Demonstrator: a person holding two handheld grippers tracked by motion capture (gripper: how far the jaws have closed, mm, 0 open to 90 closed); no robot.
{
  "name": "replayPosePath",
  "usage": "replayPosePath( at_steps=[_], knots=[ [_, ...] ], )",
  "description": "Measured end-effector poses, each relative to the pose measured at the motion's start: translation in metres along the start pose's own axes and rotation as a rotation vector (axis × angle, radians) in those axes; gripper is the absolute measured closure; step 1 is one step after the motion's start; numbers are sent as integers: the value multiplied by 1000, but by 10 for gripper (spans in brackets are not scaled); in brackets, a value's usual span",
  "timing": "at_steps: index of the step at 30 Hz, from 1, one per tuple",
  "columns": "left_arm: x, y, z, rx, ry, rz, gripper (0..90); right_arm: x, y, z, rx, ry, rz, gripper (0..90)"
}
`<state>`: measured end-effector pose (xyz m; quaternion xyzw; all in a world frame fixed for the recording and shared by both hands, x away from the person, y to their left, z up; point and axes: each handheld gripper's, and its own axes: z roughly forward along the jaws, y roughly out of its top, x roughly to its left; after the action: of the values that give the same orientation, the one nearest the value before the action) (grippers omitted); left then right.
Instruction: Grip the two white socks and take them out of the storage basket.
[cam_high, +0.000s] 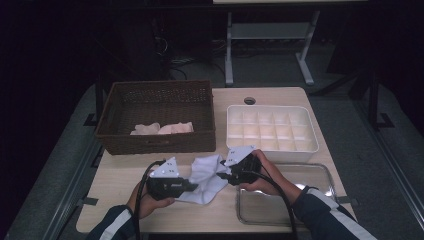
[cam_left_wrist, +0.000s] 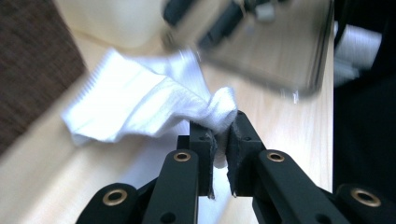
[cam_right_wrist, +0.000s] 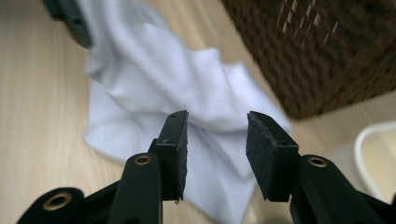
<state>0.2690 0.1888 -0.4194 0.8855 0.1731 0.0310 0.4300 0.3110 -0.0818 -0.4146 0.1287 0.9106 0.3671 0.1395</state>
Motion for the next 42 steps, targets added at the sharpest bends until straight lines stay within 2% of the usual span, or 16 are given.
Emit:
replayPosePath(
  at_steps=[2, 5, 9, 11, 14, 18, 19, 21, 23, 25, 28, 31, 35, 38, 39, 42],
  knots=[
    [1, -4, -7, -11, 4, -14, 815, -1, -4, 6, 33, -17, 1, 558],
    [7, -8, -29, -131, 27, -68, 794, -5, -6, 17, 62, -26, -4, 573],
    [19, -12, -44, -210, 164, -137, 680, -9, -7, 31, 65, 11, 12, 689],
    [31, -17, -45, -224, 215, -189, 672, -9, -6, 36, 59, 9, 7, 730],
    [44, -23, -42, -184, 304, -230, 545, -10, -5, 42, 55, 23, 30, 745],
    [56, -34, -50, -133, 386, -220, 423, -8, -4, 47, 56, 35, 26, 711],
    [55, -37, -54, -119, 383, -191, 410, -8, -4, 48, 57, 34, 18, 698],
    [53, -41, -59, -98, 317, -170, 427, -8, -5, 48, 64, 38, 28, 690],
    [45, -43, -58, -67, 236, -102, 544, -10, -5, 47, 58, 50, 48, 672],
    [37, -40, -49, -7, 209, -29, 584, -11, -4, 48, 53, 60, 64, 676],
    [35, -33, -35, 65, 197, 19, 590, -9, -1, 50, 48, 60, 44, 714],
    [41, -33, -27, 99, 213, 23, 601, -6, 2, 52, 51, 67, 33, 719],
    [50, -40, -22, 115, 234, -45, 619, -7, 3, 57, 49, 71, 41, 673],
    [51, -47, -14, 178, 238, -40, 672, -6, 6, 59, 36, 93, 46, 623],
    [51, -48, -12, 184, 233, -45, 681, -8, 6, 61, 29, 100, 21, 624],
    [53, -48, -12, 187, 244, -59, 738, -10, 7, 68, 61, 94, 52, 657]
  ],
)
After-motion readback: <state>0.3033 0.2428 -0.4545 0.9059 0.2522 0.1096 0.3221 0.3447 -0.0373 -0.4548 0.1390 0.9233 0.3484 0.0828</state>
